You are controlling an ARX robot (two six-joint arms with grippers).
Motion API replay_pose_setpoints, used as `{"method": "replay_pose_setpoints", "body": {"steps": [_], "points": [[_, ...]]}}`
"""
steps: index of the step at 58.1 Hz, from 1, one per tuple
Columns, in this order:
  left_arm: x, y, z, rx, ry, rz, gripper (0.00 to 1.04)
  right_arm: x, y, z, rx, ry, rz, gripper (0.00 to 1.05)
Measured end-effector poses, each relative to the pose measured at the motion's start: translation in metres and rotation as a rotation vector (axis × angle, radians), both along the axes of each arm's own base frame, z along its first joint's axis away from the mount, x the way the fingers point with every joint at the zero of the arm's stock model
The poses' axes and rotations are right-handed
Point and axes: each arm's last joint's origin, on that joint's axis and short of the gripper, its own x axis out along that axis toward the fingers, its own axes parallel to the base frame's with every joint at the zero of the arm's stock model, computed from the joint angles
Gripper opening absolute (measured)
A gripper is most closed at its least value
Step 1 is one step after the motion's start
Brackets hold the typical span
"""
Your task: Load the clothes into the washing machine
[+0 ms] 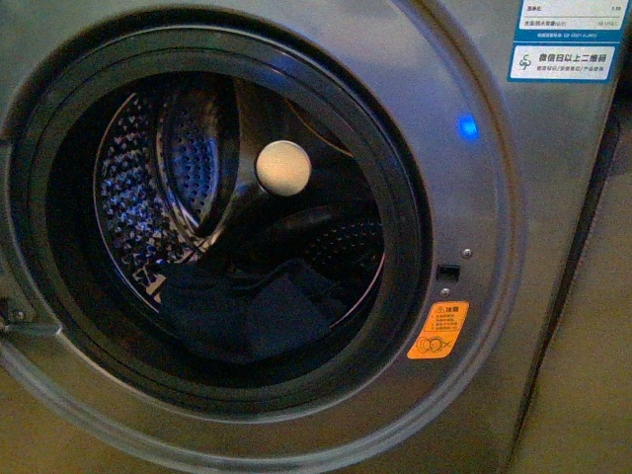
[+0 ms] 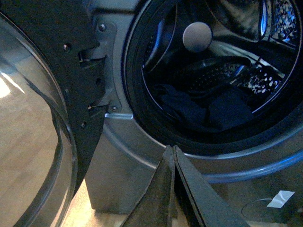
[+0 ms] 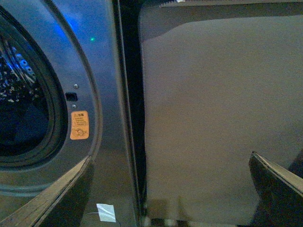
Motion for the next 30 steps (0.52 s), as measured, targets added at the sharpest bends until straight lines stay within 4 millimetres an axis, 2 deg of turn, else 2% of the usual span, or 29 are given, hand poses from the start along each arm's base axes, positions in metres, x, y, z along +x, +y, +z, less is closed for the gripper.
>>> {"method": "replay_pose_setpoints", "body": {"steps": [6, 11, 30], "points": [[-0.0001, 0.0, 0.0001, 0.0, -0.002, 0.0, 0.04, 0.0, 0.0, 0.0, 0.0, 0.0, 0.0, 0.97], [-0.0001, 0.0, 0.0001, 0.0, -0.002, 0.0, 0.22, 0.0, 0.0, 0.0, 0.0, 0.0, 0.0, 0.97], [-0.0002, 0.0, 0.0002, 0.0, -0.002, 0.0, 0.79, 0.0, 0.0, 0.0, 0.0, 0.0, 0.0, 0.97]]}}
